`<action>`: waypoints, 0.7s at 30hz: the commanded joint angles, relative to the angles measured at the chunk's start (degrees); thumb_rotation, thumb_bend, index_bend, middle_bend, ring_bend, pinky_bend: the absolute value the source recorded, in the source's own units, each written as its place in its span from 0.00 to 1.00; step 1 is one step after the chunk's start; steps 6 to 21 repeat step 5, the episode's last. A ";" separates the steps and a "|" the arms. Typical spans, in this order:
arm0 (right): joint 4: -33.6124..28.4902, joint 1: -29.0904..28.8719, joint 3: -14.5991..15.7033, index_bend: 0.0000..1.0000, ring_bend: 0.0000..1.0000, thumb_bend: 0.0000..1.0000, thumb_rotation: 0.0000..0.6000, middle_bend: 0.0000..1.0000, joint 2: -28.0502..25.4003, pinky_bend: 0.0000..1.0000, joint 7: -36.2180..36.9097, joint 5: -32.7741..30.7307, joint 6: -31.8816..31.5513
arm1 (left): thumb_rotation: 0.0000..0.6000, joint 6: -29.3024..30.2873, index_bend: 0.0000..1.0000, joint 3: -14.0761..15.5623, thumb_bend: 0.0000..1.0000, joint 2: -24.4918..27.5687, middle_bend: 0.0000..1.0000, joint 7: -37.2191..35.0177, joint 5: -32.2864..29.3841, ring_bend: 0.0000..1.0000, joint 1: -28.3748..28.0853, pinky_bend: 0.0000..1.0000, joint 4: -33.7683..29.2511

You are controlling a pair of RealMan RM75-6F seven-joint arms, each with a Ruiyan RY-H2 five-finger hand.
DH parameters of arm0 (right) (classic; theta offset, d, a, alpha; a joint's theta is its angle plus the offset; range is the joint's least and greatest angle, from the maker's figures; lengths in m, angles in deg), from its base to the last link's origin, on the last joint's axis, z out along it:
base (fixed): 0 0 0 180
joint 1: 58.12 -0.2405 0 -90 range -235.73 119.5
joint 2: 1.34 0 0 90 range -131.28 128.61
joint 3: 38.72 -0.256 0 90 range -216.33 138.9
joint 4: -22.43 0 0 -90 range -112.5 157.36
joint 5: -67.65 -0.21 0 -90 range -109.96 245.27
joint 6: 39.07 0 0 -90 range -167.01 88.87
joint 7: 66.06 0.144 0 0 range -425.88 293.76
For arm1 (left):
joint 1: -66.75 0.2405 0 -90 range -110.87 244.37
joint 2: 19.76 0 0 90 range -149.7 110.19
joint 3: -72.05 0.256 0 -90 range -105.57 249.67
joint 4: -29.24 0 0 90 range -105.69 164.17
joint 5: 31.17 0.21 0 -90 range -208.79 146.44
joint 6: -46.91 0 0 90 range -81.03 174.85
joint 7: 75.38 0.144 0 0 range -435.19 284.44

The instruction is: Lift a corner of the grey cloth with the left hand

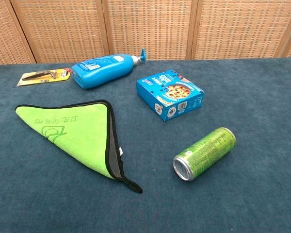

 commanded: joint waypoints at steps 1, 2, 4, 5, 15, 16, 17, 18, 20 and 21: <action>0.00 -0.06 -0.06 0.00 0.00 0.00 1.00 0.00 0.06 0.00 0.04 0.17 -0.12 | 1.00 0.78 0.00 0.37 0.08 0.06 0.00 0.16 0.95 0.00 1.16 0.00 0.68; 0.03 -0.04 -0.02 0.00 0.00 0.00 1.00 0.00 0.08 0.00 0.09 0.27 -0.19 | 1.00 0.99 0.00 0.23 0.08 -0.03 0.00 0.15 1.26 0.00 1.46 0.00 0.61; 0.13 -0.06 0.02 0.00 0.00 0.00 1.00 0.00 0.03 0.00 0.09 0.29 -0.12 | 1.00 1.16 0.00 0.00 0.08 -0.05 0.00 0.00 1.72 0.00 1.69 0.00 0.54; 0.17 -0.04 0.11 0.00 0.00 0.00 1.00 0.00 0.02 0.00 0.13 0.29 -0.03 | 1.00 1.19 0.00 -0.17 0.08 -0.04 0.00 -0.03 1.83 0.00 1.82 0.00 0.55; 0.17 -0.04 0.11 0.00 0.00 0.00 1.00 0.00 0.02 0.00 0.13 0.29 -0.03 | 1.00 1.19 0.00 -0.17 0.08 -0.04 0.00 -0.03 1.83 0.00 1.82 0.00 0.55; 0.17 -0.04 0.11 0.00 0.00 0.00 1.00 0.00 0.02 0.00 0.13 0.29 -0.03 | 1.00 1.19 0.00 -0.17 0.08 -0.04 0.00 -0.03 1.83 0.00 1.82 0.00 0.55; 0.17 -0.04 0.11 0.00 0.00 0.00 1.00 0.00 0.02 0.00 0.13 0.29 -0.03 | 1.00 1.19 0.00 -0.17 0.08 -0.04 0.00 -0.03 1.83 0.00 1.82 0.00 0.55; 0.17 -0.04 0.11 0.00 0.00 0.00 1.00 0.00 0.02 0.00 0.13 0.29 -0.03 | 1.00 1.19 0.00 -0.17 0.08 -0.04 0.00 -0.03 1.83 0.00 1.82 0.00 0.55; 0.17 -0.04 0.11 0.00 0.00 0.00 1.00 0.00 0.02 0.00 0.13 0.29 -0.03 | 1.00 1.19 0.00 -0.17 0.08 -0.04 0.00 -0.03 1.83 0.00 1.82 0.00 0.55; 0.17 -0.04 0.11 0.00 0.00 0.00 1.00 0.00 0.02 0.00 0.13 0.29 -0.03 | 1.00 1.19 0.00 -0.17 0.08 -0.04 0.00 -0.03 1.83 0.00 1.82 0.00 0.55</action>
